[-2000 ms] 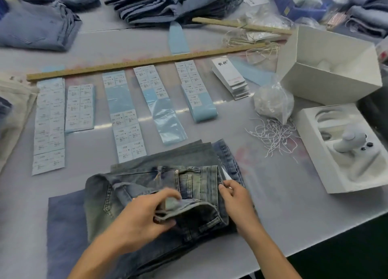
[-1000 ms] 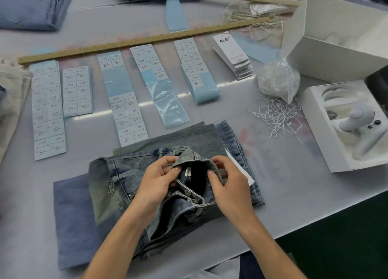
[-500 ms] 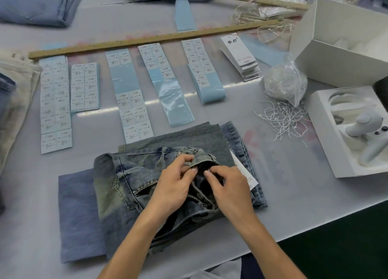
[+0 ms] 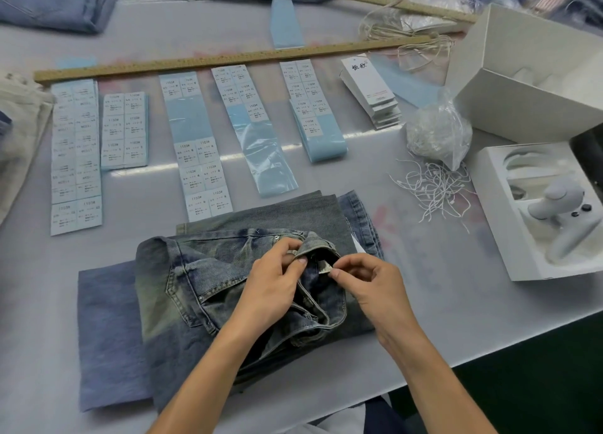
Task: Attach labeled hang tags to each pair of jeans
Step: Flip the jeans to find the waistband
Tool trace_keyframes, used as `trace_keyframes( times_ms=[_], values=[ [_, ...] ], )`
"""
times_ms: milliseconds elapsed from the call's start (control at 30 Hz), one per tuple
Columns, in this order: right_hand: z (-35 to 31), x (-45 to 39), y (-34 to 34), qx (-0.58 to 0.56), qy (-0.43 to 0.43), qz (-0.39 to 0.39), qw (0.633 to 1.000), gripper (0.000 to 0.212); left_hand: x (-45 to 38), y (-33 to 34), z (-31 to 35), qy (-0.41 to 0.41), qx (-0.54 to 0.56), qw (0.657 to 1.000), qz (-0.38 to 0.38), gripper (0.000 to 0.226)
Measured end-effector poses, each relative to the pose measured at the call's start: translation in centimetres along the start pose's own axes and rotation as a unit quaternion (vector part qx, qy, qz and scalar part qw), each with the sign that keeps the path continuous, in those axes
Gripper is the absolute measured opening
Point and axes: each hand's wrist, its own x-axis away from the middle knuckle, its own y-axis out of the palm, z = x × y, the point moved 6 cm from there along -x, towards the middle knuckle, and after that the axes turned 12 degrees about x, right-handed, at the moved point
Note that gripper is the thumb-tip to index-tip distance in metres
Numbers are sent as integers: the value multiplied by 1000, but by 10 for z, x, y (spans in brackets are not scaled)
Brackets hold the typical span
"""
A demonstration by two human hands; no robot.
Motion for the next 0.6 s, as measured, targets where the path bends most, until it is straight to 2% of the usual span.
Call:
trace_keyframes(
  times_ms=[167,233,267,333,367,400,433,467,500,567,600],
  values=[
    [3,0,4,8,4,22,1000,14,3,0,4,15,-32,999,-17,20],
    [6,0,6,-15,14,20,1000,15,9,-6,2,17,-18,999,-30,23],
    [7,-1,7,-32,22,12,999,16,15,-16,-2,25,-16,1000,-3,25],
    [8,-2,9,-43,31,-10,999,19,37,-54,-14,54,-49,985,154,28],
    [7,-3,9,-45,28,-17,998,19,52,-77,-27,40,-70,964,253,32],
    [6,-4,8,-53,23,-17,998,19,69,-97,-44,-11,-78,941,330,38],
    [5,-5,6,-58,19,-9,998,18,83,-109,-63,-89,-78,922,369,47],
    [4,-6,4,-50,12,0,999,17,94,-114,-80,-160,-87,912,369,56],
    [2,-5,3,-29,-5,8,1000,15,100,-114,-91,-185,-114,912,349,59],
    [-5,2,1,70,-86,18,994,14,101,-104,-93,-138,-178,926,301,45],
    [-9,7,1,159,-141,13,977,14,98,-97,-88,-106,-200,934,275,36]
  ],
)
